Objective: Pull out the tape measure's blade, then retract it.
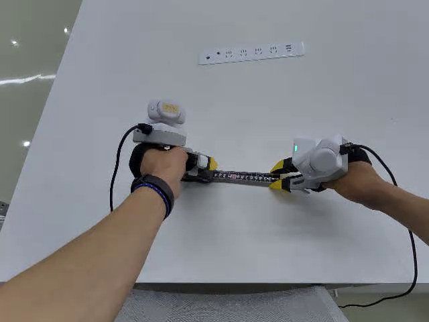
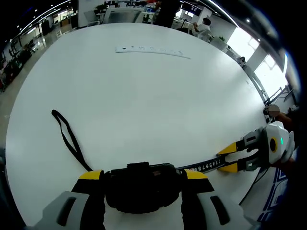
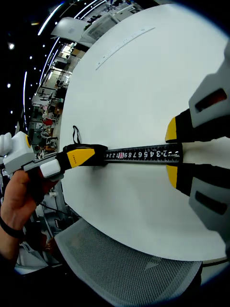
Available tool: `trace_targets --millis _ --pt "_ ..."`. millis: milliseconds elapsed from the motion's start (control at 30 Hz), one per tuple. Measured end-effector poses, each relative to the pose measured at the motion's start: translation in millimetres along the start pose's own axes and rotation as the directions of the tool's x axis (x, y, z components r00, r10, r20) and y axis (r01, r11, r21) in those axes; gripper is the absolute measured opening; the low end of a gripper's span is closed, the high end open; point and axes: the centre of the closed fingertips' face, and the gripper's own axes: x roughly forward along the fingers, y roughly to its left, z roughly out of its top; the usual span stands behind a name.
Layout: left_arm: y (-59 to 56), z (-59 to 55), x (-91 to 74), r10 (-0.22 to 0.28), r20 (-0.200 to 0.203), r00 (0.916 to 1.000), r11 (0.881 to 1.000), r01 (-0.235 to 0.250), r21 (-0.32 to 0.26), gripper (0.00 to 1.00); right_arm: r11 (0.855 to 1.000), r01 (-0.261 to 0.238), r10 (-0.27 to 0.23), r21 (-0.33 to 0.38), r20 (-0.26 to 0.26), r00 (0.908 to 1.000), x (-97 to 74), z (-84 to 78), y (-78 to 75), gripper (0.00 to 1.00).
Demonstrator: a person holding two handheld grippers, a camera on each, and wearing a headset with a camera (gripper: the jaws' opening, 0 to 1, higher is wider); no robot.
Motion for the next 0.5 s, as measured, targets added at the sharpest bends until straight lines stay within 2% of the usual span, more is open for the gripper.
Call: trace_targets --millis 167,267,500 --pt "-0.6 -1.1 0.5 0.006 -0.021 0.9998 1.000 -0.006 0.008 0.62 1.000 -0.002 0.002 0.005 0.008 1.0000 -1.0 1.9 1.4 0.15" --pt "-1.3 -2.4 1.5 0.021 -0.023 0.9995 0.999 -0.020 0.032 0.63 1.000 -0.005 0.005 0.004 0.008 1.0000 -1.1 2.5 1.8 0.15" --pt "1.2 -1.1 2.8 0.029 -0.014 0.9995 0.999 -0.028 0.030 0.63 1.000 -0.004 0.004 0.009 0.013 0.9999 -0.4 1.0 0.6 0.15"
